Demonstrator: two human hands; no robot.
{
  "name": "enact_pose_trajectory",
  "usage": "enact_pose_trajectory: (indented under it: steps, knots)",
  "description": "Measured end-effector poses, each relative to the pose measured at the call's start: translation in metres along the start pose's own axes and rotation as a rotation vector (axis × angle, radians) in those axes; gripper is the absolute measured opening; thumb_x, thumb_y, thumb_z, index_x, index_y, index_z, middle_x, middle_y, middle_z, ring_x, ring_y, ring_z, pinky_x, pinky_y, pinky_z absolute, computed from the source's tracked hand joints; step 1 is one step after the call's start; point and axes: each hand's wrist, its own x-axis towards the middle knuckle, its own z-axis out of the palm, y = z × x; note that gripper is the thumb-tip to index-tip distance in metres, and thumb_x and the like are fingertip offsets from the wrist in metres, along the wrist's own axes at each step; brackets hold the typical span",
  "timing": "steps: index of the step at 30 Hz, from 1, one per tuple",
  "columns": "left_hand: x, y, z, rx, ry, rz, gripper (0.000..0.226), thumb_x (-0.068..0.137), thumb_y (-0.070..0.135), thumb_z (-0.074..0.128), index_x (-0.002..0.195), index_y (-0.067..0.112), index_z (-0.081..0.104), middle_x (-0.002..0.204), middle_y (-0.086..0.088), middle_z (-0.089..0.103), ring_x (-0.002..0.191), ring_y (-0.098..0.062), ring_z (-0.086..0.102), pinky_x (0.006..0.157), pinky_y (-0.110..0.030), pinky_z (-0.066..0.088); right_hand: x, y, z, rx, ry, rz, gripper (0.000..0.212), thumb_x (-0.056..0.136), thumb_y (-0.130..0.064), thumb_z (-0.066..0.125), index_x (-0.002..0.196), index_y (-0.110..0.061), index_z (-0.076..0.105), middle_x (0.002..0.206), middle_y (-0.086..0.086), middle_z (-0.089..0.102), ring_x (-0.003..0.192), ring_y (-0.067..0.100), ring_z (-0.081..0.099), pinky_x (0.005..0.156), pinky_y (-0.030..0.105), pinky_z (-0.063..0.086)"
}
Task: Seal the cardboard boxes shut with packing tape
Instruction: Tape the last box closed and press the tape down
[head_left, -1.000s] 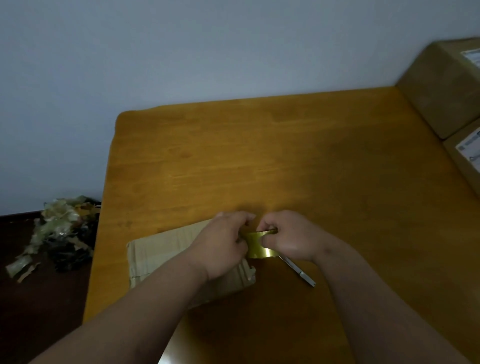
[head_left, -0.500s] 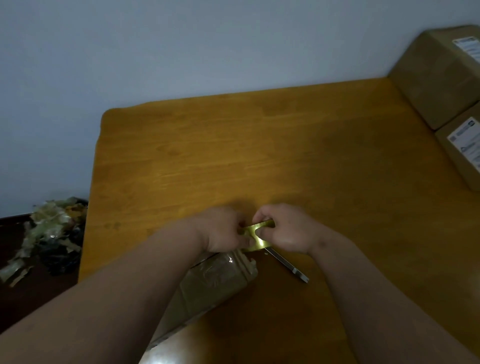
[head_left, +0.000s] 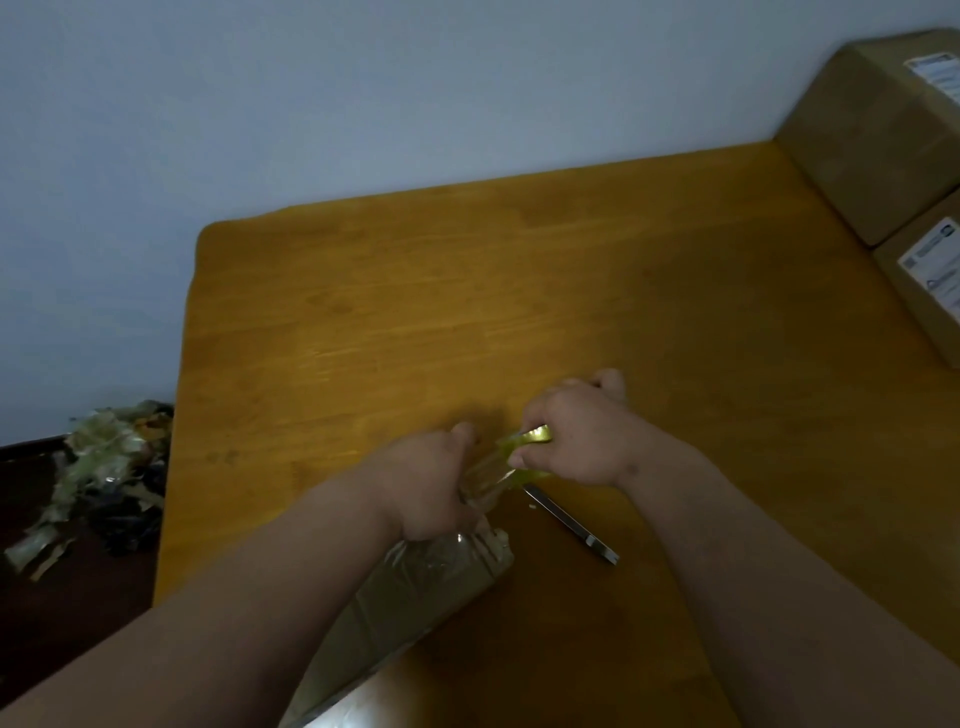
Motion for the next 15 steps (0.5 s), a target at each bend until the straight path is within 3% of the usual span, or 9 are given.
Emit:
enact_pose_trajectory:
  steps: [4, 7, 10, 13, 15]
  knots:
    - [0.004, 0.002, -0.012, -0.084, -0.104, -0.015, 0.084, 0.086, 0.054, 0.063, 0.153, 0.029, 0.019, 0.134, -0.006, 0.056, 0.121, -0.027, 0.055, 0.100, -0.037, 0.047, 0.001, -0.006, 0.002, -0.010, 0.011, -0.067, 0.031, 0.089, -0.056, 0.059, 0.107, -0.033, 0.066, 0.108, -0.012, 0.058, 0.119, 0.016, 0.039, 0.105, 0.045, 0.015]
    - [0.007, 0.011, -0.021, -0.011, -0.148, 0.012, 0.059, 0.095, 0.051, 0.050, 0.146, 0.026, 0.037, 0.120, -0.008, 0.062, 0.113, -0.029, 0.060, 0.093, -0.033, 0.048, 0.002, -0.013, 0.004, -0.070, 0.031, -0.172, 0.020, 0.092, -0.045, 0.059, 0.108, -0.034, 0.064, 0.106, -0.016, 0.049, 0.125, 0.015, 0.035, 0.113, 0.049, 0.006]
    - [0.006, 0.010, -0.021, -0.030, -0.087, -0.047, 0.054, 0.093, 0.061, 0.047, 0.132, 0.025, 0.054, 0.112, -0.006, 0.067, 0.109, -0.024, 0.061, 0.088, -0.029, 0.047, 0.003, -0.016, 0.012, -0.059, 0.097, -0.230, 0.025, 0.095, -0.035, 0.057, 0.119, -0.031, 0.062, 0.128, -0.012, 0.049, 0.139, 0.016, 0.024, 0.119, 0.045, 0.000]
    - [0.006, 0.007, -0.014, -0.160, -0.051, -0.121, 0.048, 0.088, 0.064, 0.053, 0.116, 0.027, 0.063, 0.085, 0.002, 0.072, 0.093, -0.015, 0.065, 0.085, -0.030, 0.051, 0.005, -0.014, 0.026, 0.049, 0.126, -0.245, 0.034, 0.095, -0.028, 0.060, 0.129, -0.026, 0.061, 0.151, -0.007, 0.037, 0.147, 0.021, 0.011, 0.120, 0.044, 0.014]
    - [0.005, 0.009, -0.009, -0.162, -0.001, -0.174, 0.046, 0.088, 0.062, 0.056, 0.118, 0.028, 0.064, 0.096, 0.002, 0.069, 0.099, -0.017, 0.063, 0.086, -0.030, 0.051, 0.004, -0.011, 0.035, 0.182, 0.177, -0.230, 0.046, 0.094, -0.025, 0.062, 0.139, -0.027, 0.052, 0.159, -0.003, 0.022, 0.148, 0.020, 0.004, 0.121, 0.038, 0.014]
